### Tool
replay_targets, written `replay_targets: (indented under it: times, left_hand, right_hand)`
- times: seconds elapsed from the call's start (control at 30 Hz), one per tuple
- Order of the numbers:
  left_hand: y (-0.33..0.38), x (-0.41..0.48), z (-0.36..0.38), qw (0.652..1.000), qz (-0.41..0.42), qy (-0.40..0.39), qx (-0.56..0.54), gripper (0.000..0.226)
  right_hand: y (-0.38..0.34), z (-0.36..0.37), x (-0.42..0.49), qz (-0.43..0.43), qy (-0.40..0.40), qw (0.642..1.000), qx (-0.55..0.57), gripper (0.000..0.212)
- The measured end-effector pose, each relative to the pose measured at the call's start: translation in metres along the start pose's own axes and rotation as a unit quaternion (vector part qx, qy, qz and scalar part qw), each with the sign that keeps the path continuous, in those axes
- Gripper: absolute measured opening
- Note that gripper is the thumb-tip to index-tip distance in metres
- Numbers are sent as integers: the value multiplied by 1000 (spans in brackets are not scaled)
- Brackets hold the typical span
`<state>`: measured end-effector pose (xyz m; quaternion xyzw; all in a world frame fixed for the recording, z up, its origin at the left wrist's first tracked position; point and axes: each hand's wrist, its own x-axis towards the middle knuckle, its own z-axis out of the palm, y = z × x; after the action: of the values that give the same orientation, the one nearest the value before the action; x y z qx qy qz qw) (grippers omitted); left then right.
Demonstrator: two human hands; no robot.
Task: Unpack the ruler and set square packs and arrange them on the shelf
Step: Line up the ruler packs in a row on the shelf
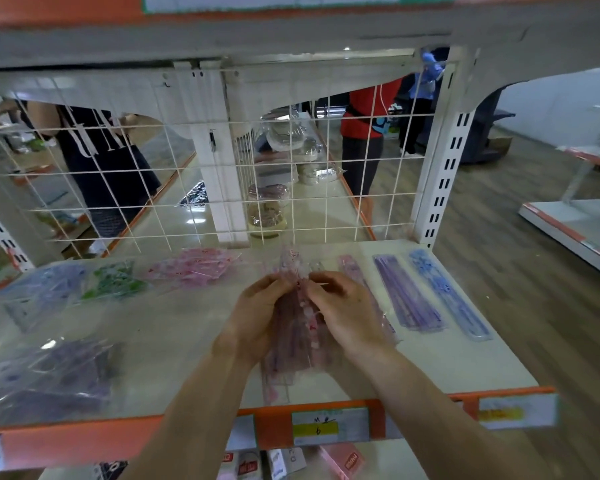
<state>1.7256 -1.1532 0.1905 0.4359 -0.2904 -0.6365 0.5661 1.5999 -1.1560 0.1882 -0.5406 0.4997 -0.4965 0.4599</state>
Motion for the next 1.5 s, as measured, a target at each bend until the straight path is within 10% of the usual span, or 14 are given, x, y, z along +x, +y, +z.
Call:
replay_targets:
  times: [0.53,0.93,1.4,1.5]
  left_hand:
    - [0,-3,4,998,54,26,-5,12]
    - [2,-8,5,998,53,-28,-18,9]
    - [1,-7,3,999,40,-6,-31,17]
    - [2,-5,3,998,32,-5,-51,12]
  right_hand:
    - [-28,0,-6,-131,-23,902,-411,36]
    - [-50,-36,17,-27,-64,938,-339,28]
    - [-33,-71,35,39,-76,813,-576,30]
    - [-44,-57,25,-48,-55,847,-526,19]
